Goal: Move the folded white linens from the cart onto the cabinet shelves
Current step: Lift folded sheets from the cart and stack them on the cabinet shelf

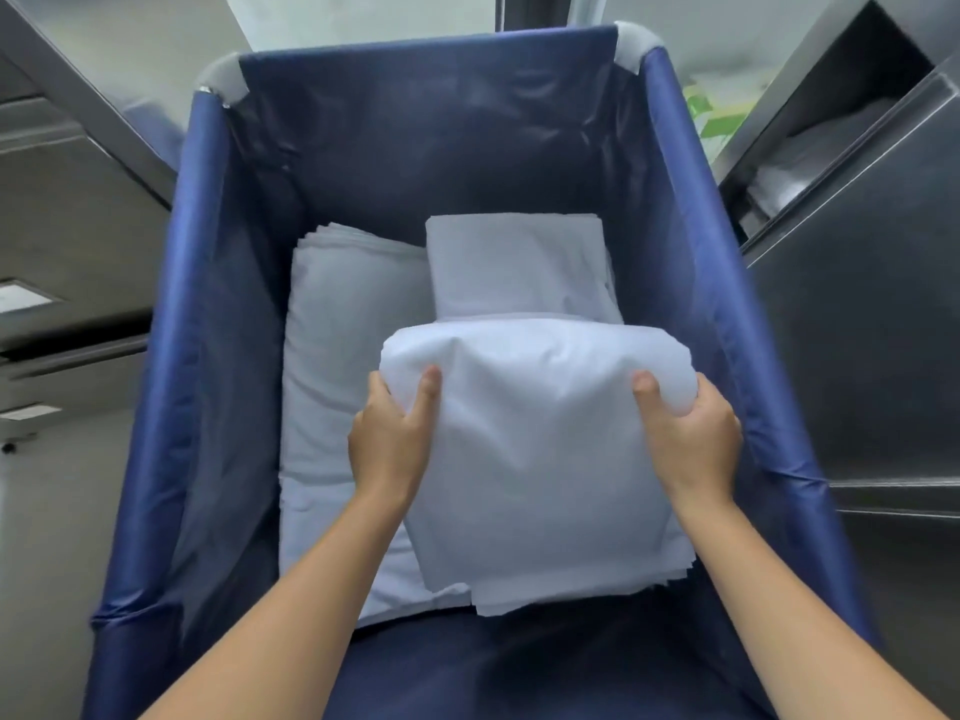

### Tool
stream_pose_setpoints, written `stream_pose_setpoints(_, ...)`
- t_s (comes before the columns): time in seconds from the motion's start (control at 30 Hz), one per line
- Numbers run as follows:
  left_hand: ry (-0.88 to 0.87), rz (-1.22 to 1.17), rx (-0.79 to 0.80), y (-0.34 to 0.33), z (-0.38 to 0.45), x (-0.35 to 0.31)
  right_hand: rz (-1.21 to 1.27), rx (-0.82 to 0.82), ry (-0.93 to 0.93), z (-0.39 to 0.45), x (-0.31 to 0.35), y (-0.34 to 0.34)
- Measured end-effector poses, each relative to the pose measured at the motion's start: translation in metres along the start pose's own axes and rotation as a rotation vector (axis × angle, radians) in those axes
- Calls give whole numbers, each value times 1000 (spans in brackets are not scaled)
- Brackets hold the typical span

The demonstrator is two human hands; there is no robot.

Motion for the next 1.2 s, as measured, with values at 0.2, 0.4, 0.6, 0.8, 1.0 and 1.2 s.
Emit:
stream_pose_setpoints(0.2,79,88,15,5,22,-9,-71,94,-141,34,21,-6)
stream_pose_setpoints(0.4,122,55,63,2,57,-11,-202,202,-264,64,29,-17)
stream_pose_setpoints(0.6,253,49,123,-3,103,-22,-227,481,-463,108,33,-31)
stream_pose_setpoints(0.8,242,376,288,-23,144,-40,-488,698,-412,141,49,-56)
stream_pose_setpoints(1.0,416,419,558,-41,147,-44,-535,947,-514,141,35,-88)
stream_pose_setpoints(1.2,583,449,737,-54,136,-22,-438,896,-586,136,2,-101)
Point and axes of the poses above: each hand's wrist, its own z-axis towards the middle knuckle, its own y-axis out of the back of the hand, x = y × z, the point moved 5 cm from there along z, towards the middle knuckle, and after that the axes turned 5 degrees about y, right-handed, at the moved point
